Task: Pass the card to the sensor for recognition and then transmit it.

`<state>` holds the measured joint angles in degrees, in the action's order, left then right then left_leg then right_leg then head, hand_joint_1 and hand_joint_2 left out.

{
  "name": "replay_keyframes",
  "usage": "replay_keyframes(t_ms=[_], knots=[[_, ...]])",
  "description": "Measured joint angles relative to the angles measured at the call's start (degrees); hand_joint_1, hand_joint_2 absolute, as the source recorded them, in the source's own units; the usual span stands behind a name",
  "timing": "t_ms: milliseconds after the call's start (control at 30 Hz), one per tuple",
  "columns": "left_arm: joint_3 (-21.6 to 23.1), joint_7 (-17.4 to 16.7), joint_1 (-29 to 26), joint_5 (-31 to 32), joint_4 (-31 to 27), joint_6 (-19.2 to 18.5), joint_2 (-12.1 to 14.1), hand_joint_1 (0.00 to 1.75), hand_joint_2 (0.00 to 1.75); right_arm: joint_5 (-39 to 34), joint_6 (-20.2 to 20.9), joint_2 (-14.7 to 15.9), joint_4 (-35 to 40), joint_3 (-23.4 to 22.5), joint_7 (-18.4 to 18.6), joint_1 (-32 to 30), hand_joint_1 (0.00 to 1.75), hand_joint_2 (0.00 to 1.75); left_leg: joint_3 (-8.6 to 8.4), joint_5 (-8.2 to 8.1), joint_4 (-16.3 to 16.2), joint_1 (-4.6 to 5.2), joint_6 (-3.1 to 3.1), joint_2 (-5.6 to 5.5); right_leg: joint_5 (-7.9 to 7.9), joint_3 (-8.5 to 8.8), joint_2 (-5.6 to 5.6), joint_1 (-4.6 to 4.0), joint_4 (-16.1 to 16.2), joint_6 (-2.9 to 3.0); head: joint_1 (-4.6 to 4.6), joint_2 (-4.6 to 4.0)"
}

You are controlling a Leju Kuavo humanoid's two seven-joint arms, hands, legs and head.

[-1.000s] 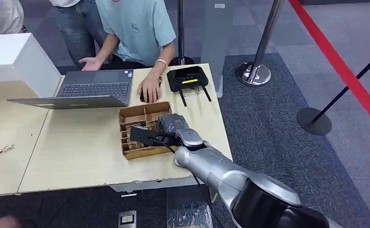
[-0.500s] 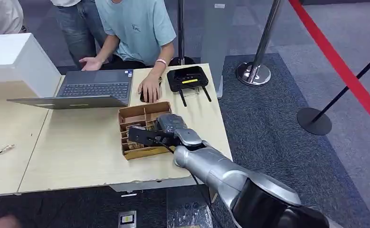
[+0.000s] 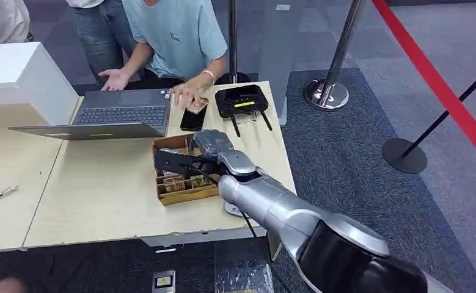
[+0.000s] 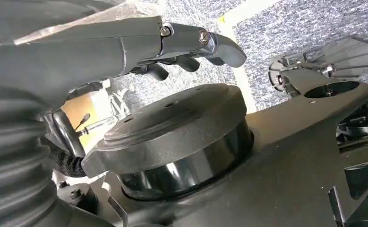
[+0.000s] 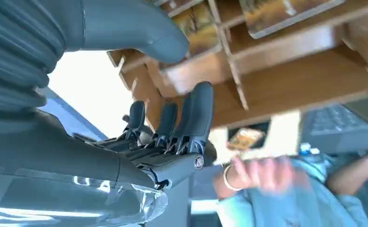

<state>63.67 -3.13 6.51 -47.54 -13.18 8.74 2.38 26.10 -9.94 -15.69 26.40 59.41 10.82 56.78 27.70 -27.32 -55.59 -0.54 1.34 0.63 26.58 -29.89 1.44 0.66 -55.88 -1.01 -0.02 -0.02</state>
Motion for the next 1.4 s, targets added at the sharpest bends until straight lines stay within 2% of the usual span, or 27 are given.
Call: replay_keyframes(t_ms=[200,400,500,633,1400], knots=[[0.0,0.3,0.0,0.0,0.0,0.0,-0.2,0.0,1.75,0.3,0.5,0.0,2.3,0.1,0.0,1.0,0.86,1.75,0.0,0.0,0.0,0.0,0.0,0.0,0.0,0.0,0.0,0.0,0.0,0.0,0.0,0.0],[0.0,1.0,0.0,0.2,0.0,0.4,-0.2,0.0,1.75,0.6,1.1,0.1,2.7,0.5,0.4,0.2,0.94,1.75,0.01,0.0,0.0,0.0,0.0,0.0,0.0,0.0,0.0,0.0,0.0,0.0,-0.02,0.0],[0.0,1.0,0.0,0.2,0.0,0.6,-0.2,0.0,1.75,0.6,1.1,0.2,2.6,0.7,0.4,-0.4,0.93,1.75,0.01,0.0,0.0,0.0,0.0,0.0,0.0,0.0,0.0,0.0,0.0,0.0,0.0,0.0],[0.0,0.9,0.0,0.3,0.0,0.6,-0.2,0.0,1.75,0.7,1.1,0.3,2.1,1.0,0.7,-1.0,1.03,1.75,0.0,0.0,0.0,0.0,0.0,0.0,0.0,-0.01,0.0,0.0,0.0,0.0,-0.02,0.0],[0.0,0.2,0.0,0.0,0.0,0.7,-0.2,0.0,1.75,1.4,1.9,1.2,0.2,1.5,0.5,-3.3,0.93,1.75,0.0,0.0,0.0,0.0,0.0,0.0,0.0,-0.02,0.0,0.0,0.0,0.0,0.0,0.0]])
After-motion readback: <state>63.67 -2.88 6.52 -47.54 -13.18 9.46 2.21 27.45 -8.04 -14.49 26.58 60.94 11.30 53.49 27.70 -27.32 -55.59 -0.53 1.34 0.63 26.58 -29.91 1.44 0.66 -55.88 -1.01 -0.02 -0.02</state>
